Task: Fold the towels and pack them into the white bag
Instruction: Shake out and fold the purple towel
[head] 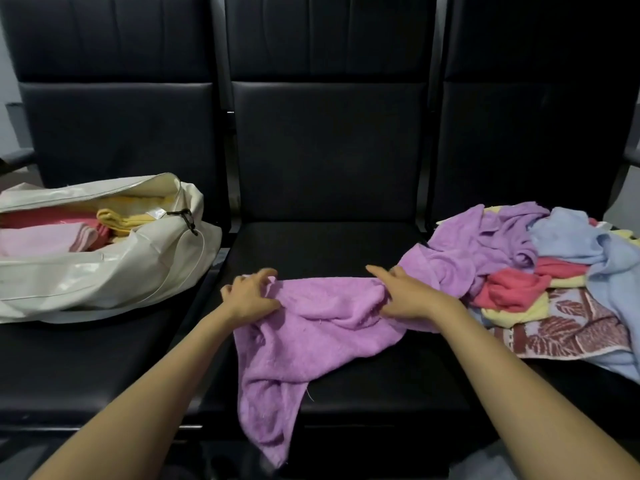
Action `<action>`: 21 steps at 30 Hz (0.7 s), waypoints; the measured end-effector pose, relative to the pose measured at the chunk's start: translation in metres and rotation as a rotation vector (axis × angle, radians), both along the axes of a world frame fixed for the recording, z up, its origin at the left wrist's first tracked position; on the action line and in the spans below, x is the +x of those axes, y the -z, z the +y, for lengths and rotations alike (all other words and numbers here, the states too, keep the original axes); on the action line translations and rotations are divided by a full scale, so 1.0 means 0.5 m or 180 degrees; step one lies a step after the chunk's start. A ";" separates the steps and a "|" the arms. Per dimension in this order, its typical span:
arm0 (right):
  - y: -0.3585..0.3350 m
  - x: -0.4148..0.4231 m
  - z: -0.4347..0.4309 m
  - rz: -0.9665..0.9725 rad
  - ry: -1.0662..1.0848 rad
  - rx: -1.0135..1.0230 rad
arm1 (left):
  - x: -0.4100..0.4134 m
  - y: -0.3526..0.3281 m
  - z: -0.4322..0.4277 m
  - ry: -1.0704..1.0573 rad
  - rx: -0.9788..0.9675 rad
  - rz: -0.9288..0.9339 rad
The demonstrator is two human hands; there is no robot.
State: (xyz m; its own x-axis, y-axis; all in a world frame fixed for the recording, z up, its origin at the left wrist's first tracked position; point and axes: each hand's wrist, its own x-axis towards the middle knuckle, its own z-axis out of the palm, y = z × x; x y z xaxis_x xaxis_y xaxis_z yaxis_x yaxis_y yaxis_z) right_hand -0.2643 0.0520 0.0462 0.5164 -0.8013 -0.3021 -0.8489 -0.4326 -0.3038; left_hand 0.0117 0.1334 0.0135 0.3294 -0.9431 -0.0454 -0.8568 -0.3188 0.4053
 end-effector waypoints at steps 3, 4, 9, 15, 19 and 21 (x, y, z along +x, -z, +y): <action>0.011 -0.008 -0.018 -0.0055 0.0246 -0.0166 | 0.001 -0.007 0.000 0.0481 0.0061 -0.0811; 0.001 -0.014 -0.024 -0.0173 0.0297 -0.0408 | 0.001 -0.009 0.002 0.0563 -0.0152 -0.0824; -0.079 -0.032 -0.026 -0.1735 0.0820 -0.0667 | -0.021 -0.048 0.007 0.0660 -0.0789 0.0850; -0.116 -0.015 -0.010 -0.0851 0.0570 0.1254 | -0.047 -0.059 0.006 0.0737 0.0680 0.1698; -0.068 0.062 -0.057 -0.2582 0.0541 0.0024 | -0.037 -0.055 -0.036 -0.0632 -0.0969 0.3572; -0.073 0.090 -0.060 -0.3458 0.0380 -0.0074 | -0.016 -0.062 -0.057 -0.1087 -0.1718 0.3308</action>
State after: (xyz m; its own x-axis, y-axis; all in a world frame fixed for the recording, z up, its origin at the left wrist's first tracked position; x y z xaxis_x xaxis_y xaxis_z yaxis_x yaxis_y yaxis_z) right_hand -0.2192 0.0219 0.0829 0.4170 -0.8634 0.2838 -0.1696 -0.3807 -0.9090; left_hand 0.0036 0.1047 0.0444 0.6042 -0.7942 -0.0641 0.0494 -0.0429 0.9979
